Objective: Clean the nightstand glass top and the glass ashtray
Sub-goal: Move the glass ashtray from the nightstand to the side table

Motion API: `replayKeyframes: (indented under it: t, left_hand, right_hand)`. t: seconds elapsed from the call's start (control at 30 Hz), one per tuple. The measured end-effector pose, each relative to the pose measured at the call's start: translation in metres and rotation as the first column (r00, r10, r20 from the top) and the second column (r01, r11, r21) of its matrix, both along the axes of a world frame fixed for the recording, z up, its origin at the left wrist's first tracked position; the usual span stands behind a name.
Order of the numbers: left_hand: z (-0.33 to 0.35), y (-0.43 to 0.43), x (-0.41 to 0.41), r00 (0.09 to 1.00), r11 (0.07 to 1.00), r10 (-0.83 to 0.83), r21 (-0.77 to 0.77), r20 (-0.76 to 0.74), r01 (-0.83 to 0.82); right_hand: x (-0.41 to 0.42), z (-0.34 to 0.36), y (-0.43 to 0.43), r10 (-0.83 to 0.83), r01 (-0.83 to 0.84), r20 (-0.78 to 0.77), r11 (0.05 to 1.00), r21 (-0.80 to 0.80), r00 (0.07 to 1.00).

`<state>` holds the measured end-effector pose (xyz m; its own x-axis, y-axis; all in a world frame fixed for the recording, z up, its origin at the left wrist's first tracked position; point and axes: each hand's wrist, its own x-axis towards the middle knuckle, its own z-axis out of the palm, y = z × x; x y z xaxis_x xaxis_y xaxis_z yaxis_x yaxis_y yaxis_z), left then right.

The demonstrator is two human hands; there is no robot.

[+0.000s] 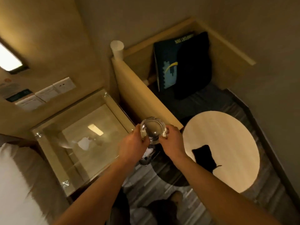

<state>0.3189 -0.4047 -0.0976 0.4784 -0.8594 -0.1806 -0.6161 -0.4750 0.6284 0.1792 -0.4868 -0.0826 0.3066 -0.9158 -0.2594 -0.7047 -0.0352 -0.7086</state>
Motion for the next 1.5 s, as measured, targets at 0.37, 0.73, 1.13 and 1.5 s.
replayKeyframes:
  t: [0.37, 0.73, 1.13, 1.5]
  left_hand:
    - [-0.002, -0.098, -0.213, 0.937, 0.937, -0.348, -0.013, 0.031, 0.348]
    - [-0.074, -0.167, -0.365, 0.835, 0.834, -0.549, 0.042, -0.028, 0.55]
    - [-0.192, -0.211, -0.393, 0.789, 0.799, -0.6, -0.075, -0.133, 0.596]
    - [-0.228, -0.219, -0.399, 0.8, 0.8, -0.599, -0.01, -0.032, 0.599]
  right_hand:
    - [-0.234, 0.009, -0.048, -0.291, 0.29, -0.019, 0.956, -0.04, 0.956]
    - [-0.389, -0.075, -0.08, -0.516, 0.522, -0.103, 0.851, 0.046, 0.85]
    - [-0.413, -0.202, -0.119, -0.551, 0.563, -0.118, 0.819, 0.113, 0.826]
    - [-0.416, -0.231, -0.125, -0.548, 0.562, -0.125, 0.812, 0.158, 0.827]
